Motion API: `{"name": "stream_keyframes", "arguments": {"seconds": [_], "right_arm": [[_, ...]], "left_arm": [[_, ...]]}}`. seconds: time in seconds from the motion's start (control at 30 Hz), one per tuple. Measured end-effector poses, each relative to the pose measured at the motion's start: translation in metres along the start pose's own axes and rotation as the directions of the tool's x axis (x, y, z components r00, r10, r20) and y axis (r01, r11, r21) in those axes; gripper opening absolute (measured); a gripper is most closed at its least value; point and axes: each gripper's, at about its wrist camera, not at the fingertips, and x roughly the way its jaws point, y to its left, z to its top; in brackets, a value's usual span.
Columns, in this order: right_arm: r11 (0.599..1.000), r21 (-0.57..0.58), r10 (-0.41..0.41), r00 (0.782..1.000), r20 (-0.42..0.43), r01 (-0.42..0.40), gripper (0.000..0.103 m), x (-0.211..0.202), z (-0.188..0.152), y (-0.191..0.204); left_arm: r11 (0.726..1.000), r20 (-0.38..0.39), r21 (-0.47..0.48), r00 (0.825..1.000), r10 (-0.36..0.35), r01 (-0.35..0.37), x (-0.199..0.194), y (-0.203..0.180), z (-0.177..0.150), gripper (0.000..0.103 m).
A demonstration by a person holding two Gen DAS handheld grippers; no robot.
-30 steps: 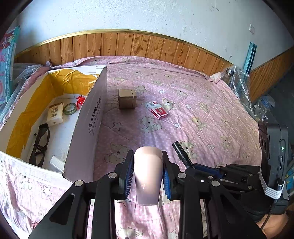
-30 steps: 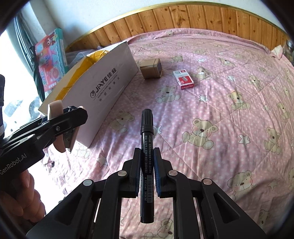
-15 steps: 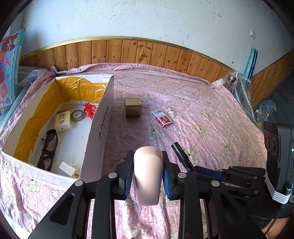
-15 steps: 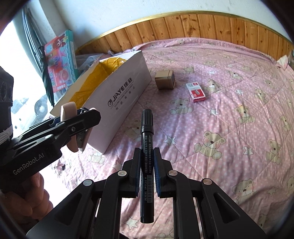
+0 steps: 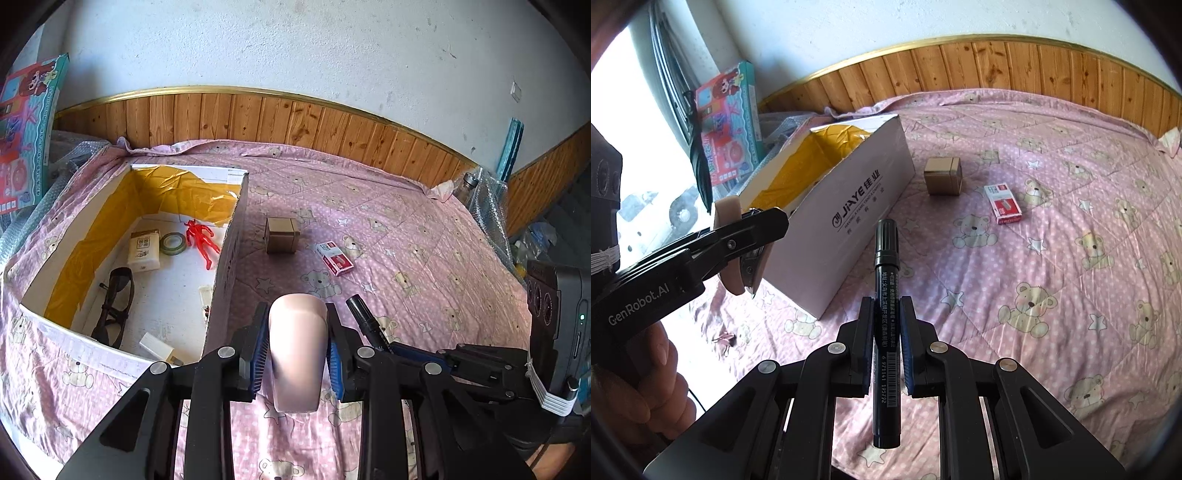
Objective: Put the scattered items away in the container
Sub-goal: 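Carry the white stapler and black marker over the box with both tools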
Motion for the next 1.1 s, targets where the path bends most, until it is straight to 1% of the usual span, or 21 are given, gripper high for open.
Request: {"name": "stream_keyframes", "arguments": {"seconds": [0.6, 1.1], "right_arm": [[0.996, -0.087, 0.04, 0.998, 0.044, -0.036, 0.014, -0.002, 0.035, 0.031], [0.988, -0.137, 0.077, 0.994, 0.075, -0.066, 0.014, 0.004, 0.067, 0.048]], "left_arm": [[0.999, 0.051, -0.041, 0.999, -0.006, 0.008, -0.017, 0.013, 0.018, 0.029], [0.997, 0.096, -0.078, 0.995, 0.009, -0.001, -0.029, 0.032, 0.039, 0.029]]}}
